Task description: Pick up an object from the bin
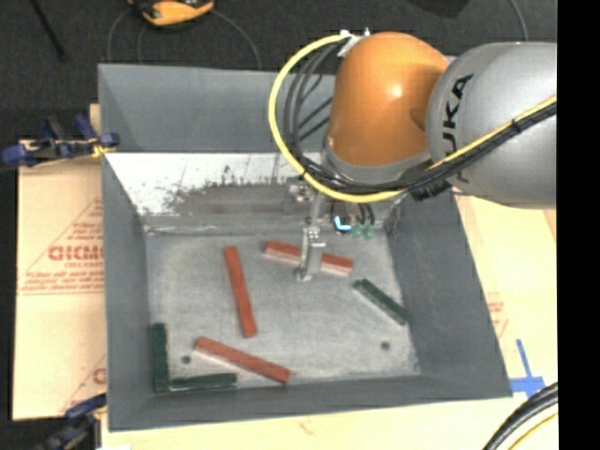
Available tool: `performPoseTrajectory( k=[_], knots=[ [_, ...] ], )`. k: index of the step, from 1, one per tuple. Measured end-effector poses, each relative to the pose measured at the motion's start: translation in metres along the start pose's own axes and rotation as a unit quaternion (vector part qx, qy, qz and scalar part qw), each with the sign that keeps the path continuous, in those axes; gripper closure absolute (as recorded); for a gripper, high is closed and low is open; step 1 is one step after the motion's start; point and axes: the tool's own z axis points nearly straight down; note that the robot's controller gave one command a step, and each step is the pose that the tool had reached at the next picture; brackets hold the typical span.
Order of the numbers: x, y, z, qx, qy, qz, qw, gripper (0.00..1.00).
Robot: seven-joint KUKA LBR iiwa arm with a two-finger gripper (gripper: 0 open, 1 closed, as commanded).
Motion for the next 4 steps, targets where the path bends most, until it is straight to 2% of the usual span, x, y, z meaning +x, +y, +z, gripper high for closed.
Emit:
performPoseTrajectory(
  k=[1,2,3,4],
  knots=[
    [-0.001,0.000,-0.005,-0.001,-0.0041,0.001,1.0000,0.00],
    [-0.005,0.004,0.045,-0.001,-0.0075,0.024,0.9997,0.00],
    [-0.049,-0.001,0.165,-0.001,-0.0056,0.101,0.9949,1.00],
    [-0.049,-0.001,0.166,-0.001,-0.0048,0.101,0.9948,0.00]
  ],
)
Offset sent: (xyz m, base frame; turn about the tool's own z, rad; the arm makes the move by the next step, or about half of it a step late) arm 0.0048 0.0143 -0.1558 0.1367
